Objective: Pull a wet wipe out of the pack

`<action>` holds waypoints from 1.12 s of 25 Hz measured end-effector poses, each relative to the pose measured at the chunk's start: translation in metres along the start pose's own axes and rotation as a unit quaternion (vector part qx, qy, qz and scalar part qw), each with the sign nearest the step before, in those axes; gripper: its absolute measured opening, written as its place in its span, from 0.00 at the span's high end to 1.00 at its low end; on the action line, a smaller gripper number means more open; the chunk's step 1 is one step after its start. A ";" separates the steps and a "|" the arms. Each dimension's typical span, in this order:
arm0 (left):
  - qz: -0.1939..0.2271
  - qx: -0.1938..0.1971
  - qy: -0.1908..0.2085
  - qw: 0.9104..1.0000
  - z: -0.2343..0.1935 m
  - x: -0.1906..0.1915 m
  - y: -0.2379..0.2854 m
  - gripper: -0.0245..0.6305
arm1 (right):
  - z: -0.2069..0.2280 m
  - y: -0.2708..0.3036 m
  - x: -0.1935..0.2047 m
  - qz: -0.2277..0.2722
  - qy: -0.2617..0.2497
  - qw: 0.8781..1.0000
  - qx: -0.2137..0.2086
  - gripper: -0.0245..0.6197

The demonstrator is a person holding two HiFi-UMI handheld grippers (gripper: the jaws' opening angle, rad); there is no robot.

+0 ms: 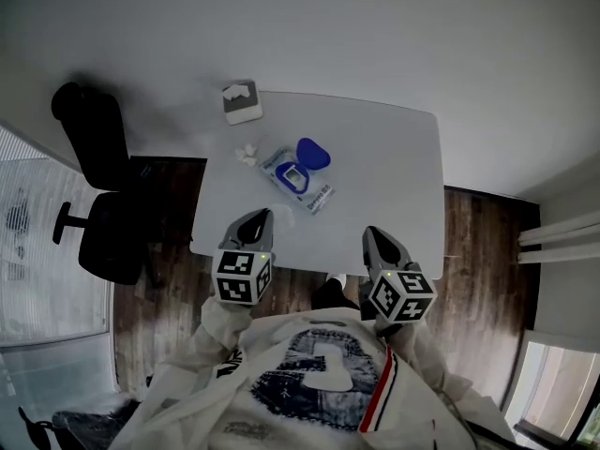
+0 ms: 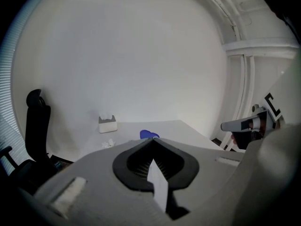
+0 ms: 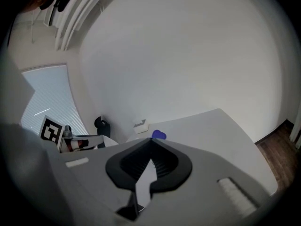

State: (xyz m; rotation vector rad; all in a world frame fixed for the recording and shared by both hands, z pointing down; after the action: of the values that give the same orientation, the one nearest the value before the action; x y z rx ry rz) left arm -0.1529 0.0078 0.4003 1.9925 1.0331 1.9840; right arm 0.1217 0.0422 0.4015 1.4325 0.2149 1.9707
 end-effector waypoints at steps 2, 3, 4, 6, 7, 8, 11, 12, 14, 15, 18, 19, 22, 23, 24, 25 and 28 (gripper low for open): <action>0.007 0.007 0.002 1.000 0.000 0.006 -0.015 0.96 | -0.013 -0.010 0.009 0.004 -0.003 1.000 0.001 0.95; 0.010 0.010 0.003 1.000 0.000 0.009 -0.022 0.96 | -0.018 -0.015 0.014 0.007 -0.004 1.000 0.003 0.95; 0.013 0.013 0.004 1.000 0.000 0.012 -0.029 0.96 | -0.024 -0.020 0.018 0.010 -0.004 1.000 0.005 0.95; 0.020 0.016 0.006 1.000 0.001 0.019 -0.044 0.96 | -0.034 -0.030 0.028 0.015 -0.004 1.000 0.009 0.95; 0.025 0.016 0.010 1.000 0.001 0.022 -0.051 0.96 | -0.039 -0.034 0.033 0.016 -0.006 1.000 0.010 0.95; 0.030 0.015 0.016 0.999 0.002 0.025 -0.060 0.96 | -0.044 -0.039 0.039 0.016 -0.009 1.000 0.012 0.95; 0.045 0.016 0.032 0.998 0.006 0.032 -0.083 0.96 | -0.062 -0.050 0.056 0.015 -0.019 1.000 0.011 0.95; 0.050 0.017 0.033 0.998 0.006 0.034 -0.091 0.96 | -0.068 -0.054 0.061 0.016 -0.021 1.000 0.009 0.95; 0.059 0.017 0.032 0.998 0.007 0.040 -0.108 0.96 | -0.080 -0.060 0.071 0.017 -0.027 0.999 0.006 0.95; 0.063 0.016 0.031 0.997 0.007 0.044 -0.117 0.96 | -0.086 -0.063 0.075 0.018 -0.030 0.999 0.005 0.95; 0.071 0.012 0.026 0.997 0.008 0.055 -0.142 0.96 | -0.102 -0.075 0.084 0.024 -0.040 0.999 0.000 0.95; 0.075 0.010 0.024 0.997 0.008 0.058 -0.150 0.96 | -0.107 -0.079 0.086 0.029 -0.045 0.999 -0.002 0.95; 0.089 0.006 0.018 0.996 0.011 0.064 -0.175 0.96 | -0.123 -0.095 0.088 0.051 -0.071 0.996 -0.002 0.95; 0.095 0.005 0.018 0.995 0.012 0.064 -0.183 0.96 | -0.128 -0.101 0.088 0.058 -0.083 0.995 -0.001 0.95; 0.101 0.004 0.018 0.995 0.014 0.064 -0.191 0.96 | -0.133 -0.106 0.088 0.066 -0.096 0.993 0.002 0.95; 0.108 0.003 0.021 0.994 0.016 0.064 -0.199 0.96 | -0.138 -0.113 0.088 0.073 -0.107 0.992 0.004 0.95; 0.134 0.001 0.031 0.991 0.027 0.060 -0.222 0.96 | -0.149 -0.135 0.084 0.097 -0.114 0.989 0.005 0.95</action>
State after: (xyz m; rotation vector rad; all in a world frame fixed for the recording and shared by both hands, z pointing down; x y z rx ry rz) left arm -0.2148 0.2175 0.3239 2.1833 0.8151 2.1878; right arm 0.0325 0.2324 0.3430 1.7265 -0.0179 1.9357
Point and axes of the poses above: the fingertips, and each gripper's own axes: y forward along the fingers, z to its right, x out of its underside, the point moved 8 cm from there along -y, backward along the fingers, and after that the axes turned 5 degrees about -z, right-handed, at the moved point
